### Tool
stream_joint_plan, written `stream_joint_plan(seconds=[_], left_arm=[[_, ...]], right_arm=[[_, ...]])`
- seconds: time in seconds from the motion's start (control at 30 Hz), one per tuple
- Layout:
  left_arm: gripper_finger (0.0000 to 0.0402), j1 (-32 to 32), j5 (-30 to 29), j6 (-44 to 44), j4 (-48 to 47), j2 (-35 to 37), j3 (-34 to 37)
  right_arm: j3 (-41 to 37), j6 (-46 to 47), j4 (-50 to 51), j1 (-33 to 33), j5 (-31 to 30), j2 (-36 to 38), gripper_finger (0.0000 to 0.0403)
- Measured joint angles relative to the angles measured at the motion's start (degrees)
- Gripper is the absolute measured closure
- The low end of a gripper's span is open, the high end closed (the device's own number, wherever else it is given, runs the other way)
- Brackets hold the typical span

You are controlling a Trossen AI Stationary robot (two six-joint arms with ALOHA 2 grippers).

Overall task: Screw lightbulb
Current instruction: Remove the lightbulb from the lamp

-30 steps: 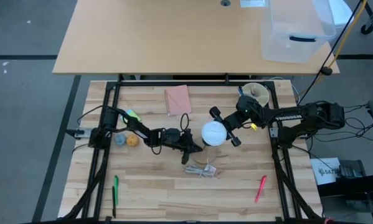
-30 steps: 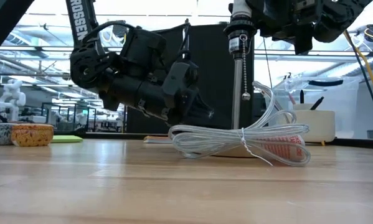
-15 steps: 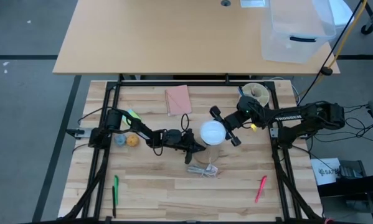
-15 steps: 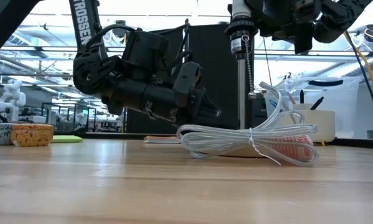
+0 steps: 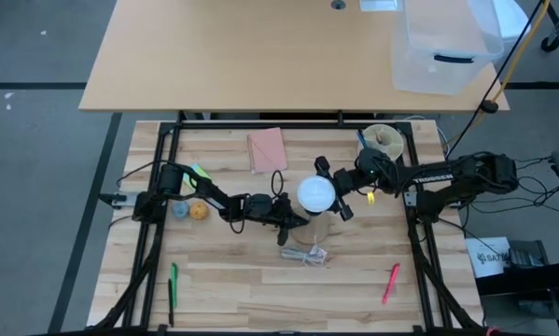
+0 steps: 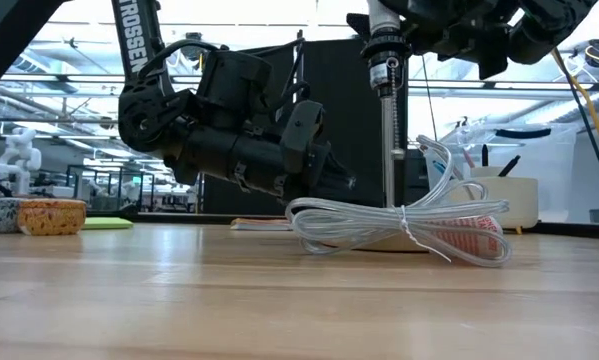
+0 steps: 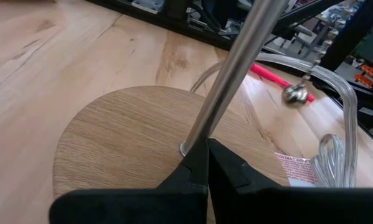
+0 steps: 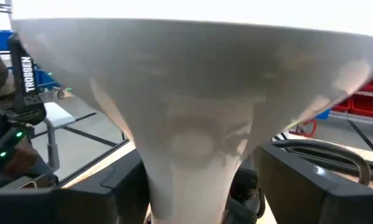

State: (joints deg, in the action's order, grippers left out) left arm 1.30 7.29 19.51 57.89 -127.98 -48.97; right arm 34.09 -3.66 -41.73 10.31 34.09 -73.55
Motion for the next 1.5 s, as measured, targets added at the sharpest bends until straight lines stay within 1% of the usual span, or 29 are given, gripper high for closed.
stream_joint_plan(seconds=[0.1,0.2,0.33,0.4,0.47,0.67,0.77,0.83,0.93,1.07,1.13,1.23,1.37,1.5], left_arm=[[0.0402,0.0,0.3,-0.1,0.0,0.0,0.0],[0.0401,0.0,0.4,-0.3,0.0,0.0,0.0],[0.0402,0.0,0.5,-0.5,0.0,0.0,0.0],[0.0401,0.0,0.7,-0.5,0.0,0.0,0.0],[0.0401,0.0,0.7,-0.5,0.0,0.0,0.0],[0.0402,0.0,0.8,-0.6,0.0,0.0,0.0],[0.0401,0.0,0.8,-0.6,0.0,0.0,0.0],[0.0402,0.0,0.8,-0.6,0.0,0.0,0.0],[0.0401,0.0,0.8,-0.6,0.0,0.0,0.0],[0.0401,0.0,0.7,-0.7,0.0,0.0,0.0],[0.0401,-0.1,0.7,-0.7,0.1,0.0,0.0],[0.0402,0.0,0.1,-0.7,0.1,0.0,0.0],[0.0401,-0.2,0.0,-0.5,0.2,0.0,0.0],[0.0401,-0.3,-1.3,-0.3,0.3,0.0,0.0]], right_arm=[[0.0,0.8,1.3,-0.6,-1.5,1.3,0.013],[0.0,1.3,4.8,-1.2,-2.4,3.9,0.0121],[0.0,0.2,13.6,-2.4,-9.2,8.9,0.0121],[0.0,-0.7,17.7,-2.9,-11.8,11.8,0.0123],[0.0,-1.0,21.1,-3.3,-12.9,14.8,0.0124],[0.0,-2.1,30.0,-4.3,-19.4,24.0,0.0125],[0.0,-1.7,34.2,-5.1,-21.8,27.7,0.0126],[0.0,-1.2,37.4,-6.0,-24.4,29.7,0.0126],[-1.8,0.4,38.5,-8.0,-29.0,31.9,0.0126],[-6.5,4.0,36.4,-12.0,-36.2,34.0,0.0126],[-9.9,5.8,31.6,-14.4,-40.2,34.5,0.0126],[-15.1,7.8,21.1,-18.6,-46.0,33.9,0.0126],[-18.5,8.0,10.3,-24.8,-55.3,30.4,0.0126],[-17.3,7.2,3.3,-29.4,-63.0,24.0,0.0126]])
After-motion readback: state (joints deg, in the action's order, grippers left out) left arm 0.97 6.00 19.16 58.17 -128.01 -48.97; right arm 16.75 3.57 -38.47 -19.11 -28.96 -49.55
